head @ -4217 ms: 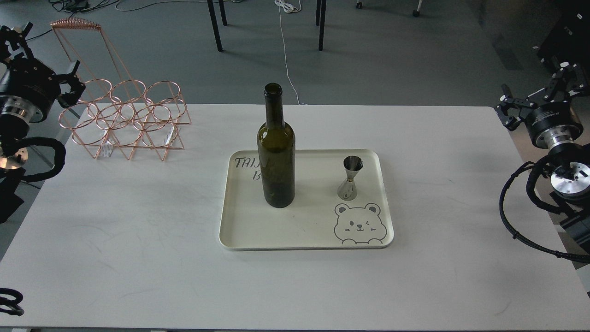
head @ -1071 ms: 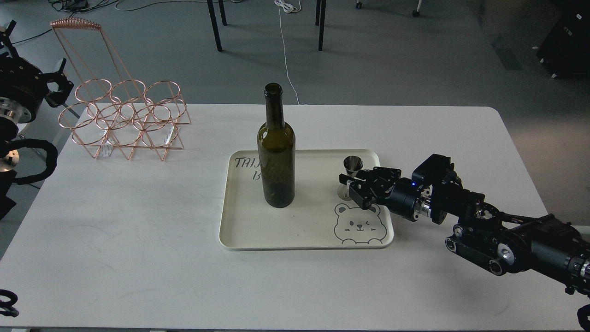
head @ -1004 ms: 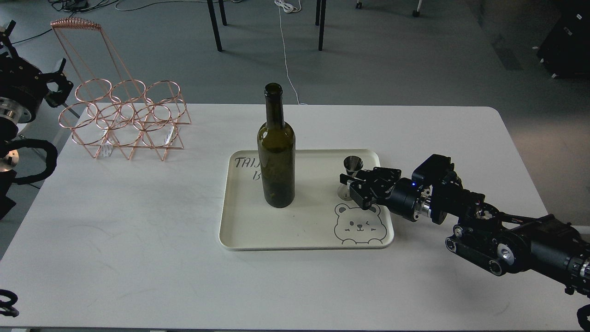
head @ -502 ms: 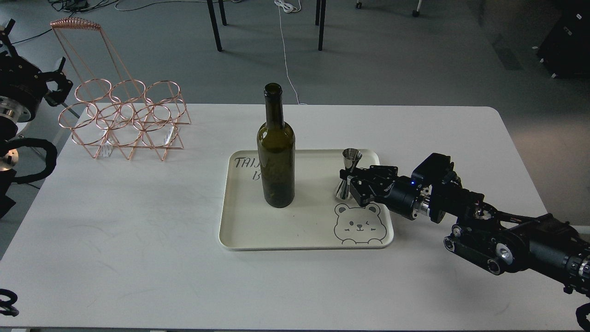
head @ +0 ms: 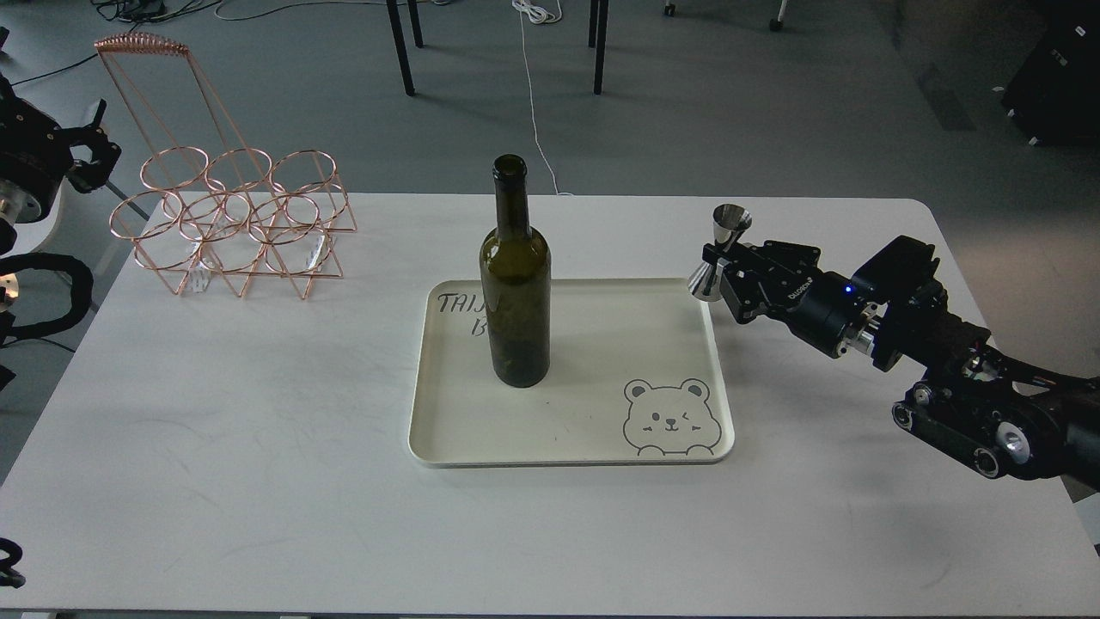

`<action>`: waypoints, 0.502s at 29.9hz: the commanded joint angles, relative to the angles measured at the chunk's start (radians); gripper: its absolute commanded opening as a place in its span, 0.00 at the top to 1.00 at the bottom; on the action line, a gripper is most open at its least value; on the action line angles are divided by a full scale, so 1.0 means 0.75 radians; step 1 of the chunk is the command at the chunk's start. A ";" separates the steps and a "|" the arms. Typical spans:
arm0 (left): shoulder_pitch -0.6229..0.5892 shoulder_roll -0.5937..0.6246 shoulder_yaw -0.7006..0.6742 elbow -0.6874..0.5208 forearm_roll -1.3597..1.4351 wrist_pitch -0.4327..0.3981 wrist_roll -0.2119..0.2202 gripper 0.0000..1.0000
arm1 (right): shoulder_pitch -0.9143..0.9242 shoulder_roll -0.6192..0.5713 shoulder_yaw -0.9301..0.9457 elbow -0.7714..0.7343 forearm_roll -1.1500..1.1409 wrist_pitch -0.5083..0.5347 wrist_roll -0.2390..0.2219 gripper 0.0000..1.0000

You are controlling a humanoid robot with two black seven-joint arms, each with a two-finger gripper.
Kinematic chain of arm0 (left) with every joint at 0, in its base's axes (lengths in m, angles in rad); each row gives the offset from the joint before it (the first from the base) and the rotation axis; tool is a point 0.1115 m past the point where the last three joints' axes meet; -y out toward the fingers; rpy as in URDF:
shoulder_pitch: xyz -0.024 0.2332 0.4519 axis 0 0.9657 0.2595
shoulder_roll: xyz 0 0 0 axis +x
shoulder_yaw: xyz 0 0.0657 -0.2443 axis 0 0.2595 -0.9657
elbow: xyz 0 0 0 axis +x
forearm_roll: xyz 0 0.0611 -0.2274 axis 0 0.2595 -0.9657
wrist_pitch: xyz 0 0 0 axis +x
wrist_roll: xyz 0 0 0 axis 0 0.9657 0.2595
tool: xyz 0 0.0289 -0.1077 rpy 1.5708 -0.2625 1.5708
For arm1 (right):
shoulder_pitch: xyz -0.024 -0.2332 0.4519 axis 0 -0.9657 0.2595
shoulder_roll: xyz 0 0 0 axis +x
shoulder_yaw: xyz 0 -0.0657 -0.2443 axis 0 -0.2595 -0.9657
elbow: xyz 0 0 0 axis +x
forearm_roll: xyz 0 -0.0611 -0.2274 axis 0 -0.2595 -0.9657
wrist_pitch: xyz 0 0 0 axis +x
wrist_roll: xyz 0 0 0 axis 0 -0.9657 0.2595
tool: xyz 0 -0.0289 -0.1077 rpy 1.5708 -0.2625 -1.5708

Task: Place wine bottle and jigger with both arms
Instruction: 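Lift the jigger off the tray and carry it beside the tray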

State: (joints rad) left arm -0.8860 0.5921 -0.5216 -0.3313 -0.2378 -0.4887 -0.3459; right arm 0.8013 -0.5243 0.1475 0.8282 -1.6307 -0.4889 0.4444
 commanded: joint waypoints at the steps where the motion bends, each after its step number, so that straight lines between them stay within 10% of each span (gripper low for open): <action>1: 0.001 -0.006 0.002 -0.002 0.000 0.000 0.001 0.02 | -0.046 -0.039 0.018 -0.067 0.004 0.000 -0.004 0.93; 15: -0.001 -0.006 0.008 -0.006 0.002 0.000 0.001 0.02 | -0.216 -0.090 0.016 -0.155 0.154 0.000 0.005 0.93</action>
State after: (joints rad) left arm -0.8865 0.5875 -0.5162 -0.3361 -0.2371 -0.4887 -0.3451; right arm 0.6485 -0.5839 0.1598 0.7119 -1.5197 -0.4890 0.4456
